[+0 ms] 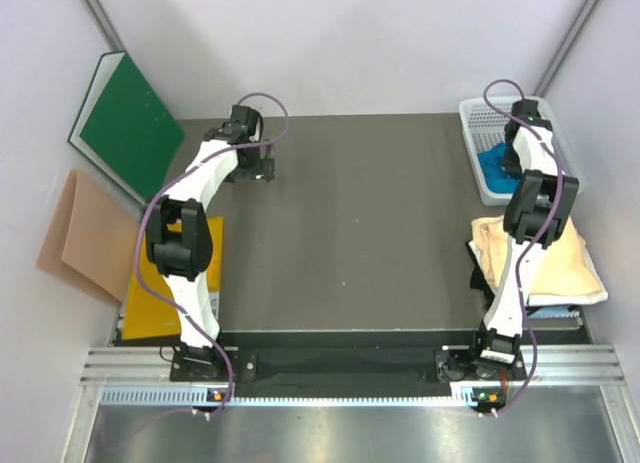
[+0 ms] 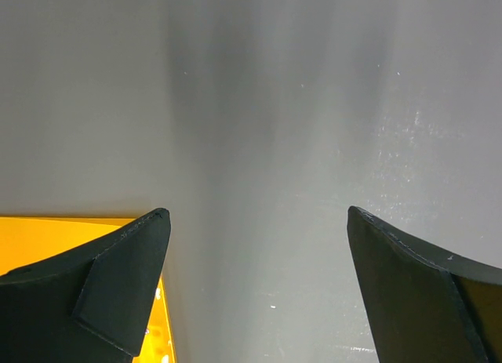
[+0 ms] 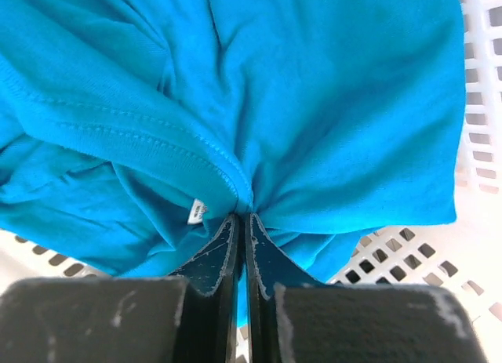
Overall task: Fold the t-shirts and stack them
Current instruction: Grab crumpled tshirt from bin with the right arm, then move the tshirt to the center of the board
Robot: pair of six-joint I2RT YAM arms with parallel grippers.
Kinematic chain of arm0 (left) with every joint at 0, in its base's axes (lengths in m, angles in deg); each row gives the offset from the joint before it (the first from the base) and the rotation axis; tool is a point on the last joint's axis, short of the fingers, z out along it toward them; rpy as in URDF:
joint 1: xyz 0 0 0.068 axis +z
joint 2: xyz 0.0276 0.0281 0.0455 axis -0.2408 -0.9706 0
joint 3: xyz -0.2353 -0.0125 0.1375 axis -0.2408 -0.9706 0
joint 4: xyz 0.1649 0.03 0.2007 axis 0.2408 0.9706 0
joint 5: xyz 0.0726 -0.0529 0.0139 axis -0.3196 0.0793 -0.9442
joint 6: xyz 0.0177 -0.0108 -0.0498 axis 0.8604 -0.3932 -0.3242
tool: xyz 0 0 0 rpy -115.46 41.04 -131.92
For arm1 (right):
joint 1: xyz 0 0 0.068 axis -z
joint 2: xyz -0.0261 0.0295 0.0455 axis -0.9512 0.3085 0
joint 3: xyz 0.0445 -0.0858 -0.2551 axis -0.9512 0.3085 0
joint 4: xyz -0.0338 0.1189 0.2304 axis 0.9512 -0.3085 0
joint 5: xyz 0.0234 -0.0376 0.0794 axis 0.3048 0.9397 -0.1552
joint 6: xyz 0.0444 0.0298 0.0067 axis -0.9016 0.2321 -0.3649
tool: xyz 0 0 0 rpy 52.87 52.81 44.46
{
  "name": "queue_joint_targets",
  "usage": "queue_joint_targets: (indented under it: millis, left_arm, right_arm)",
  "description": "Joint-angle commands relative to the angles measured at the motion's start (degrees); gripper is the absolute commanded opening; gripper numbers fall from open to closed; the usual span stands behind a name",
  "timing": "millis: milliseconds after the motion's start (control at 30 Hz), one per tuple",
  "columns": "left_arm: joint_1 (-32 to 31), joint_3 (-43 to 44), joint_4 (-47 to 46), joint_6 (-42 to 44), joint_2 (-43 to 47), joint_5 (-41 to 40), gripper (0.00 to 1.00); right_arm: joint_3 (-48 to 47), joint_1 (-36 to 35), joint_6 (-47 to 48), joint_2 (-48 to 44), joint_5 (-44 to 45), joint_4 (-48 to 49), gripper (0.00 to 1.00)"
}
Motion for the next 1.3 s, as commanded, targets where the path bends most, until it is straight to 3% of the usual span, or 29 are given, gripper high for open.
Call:
queue_joint_targets:
  millis: [0,267,400,500,633,900,1067,1167,1267]
  left_arm:
    - [-0.53,1.33,0.63,0.34,0.69,-1.36,0.99]
    - [-1.58,0.8,0.45,0.52,0.42,-1.1,0.99]
    - [-1.67,0.71,0.45,0.17,1.04,-3.55,0.99]
    - [-1.67,0.8,-0.17,-0.27,1.74,-4.87,0.99]
    - [-1.67,0.89,0.1,-0.71,2.27,-5.84,0.99]
    - [-1.58,0.36,0.8,-2.47,2.44,-9.71,0.99]
    - [-1.5,1.94,1.68,-4.31,3.32,-13.75,0.99]
    - [-0.97,1.68,1.15,-5.19,4.81,-16.21,0.99]
    - [0.35,0.8,0.27,-6.33,5.87,-17.01,0.99]
  right_arm:
    - [3.88,0.37,0.45,-10.52,-1.76,7.58,0.0]
    - [6.97,-1.38,0.28,-30.13,-1.76,18.66,0.0]
    - [4.33,-4.89,1.25,-34.09,-8.93,19.19,0.0]
    - [4.42,-10.95,3.95,-36.99,-11.16,19.8,0.0]
    - [3.55,-24.13,6.52,-39.1,-11.95,19.37,0.0]
    - [1.43,-41.79,3.71,-35.07,-24.24,9.46,0.0]
    - [2.93,-49.8,3.18,-26.64,-36.09,2.25,0.0]
    - [-6.27,-55.69,4.67,-21.1,-39.63,-4.0,0.0]
    - [-13.32,-60.09,2.32,-20.91,-43.24,-1.82,0.0]
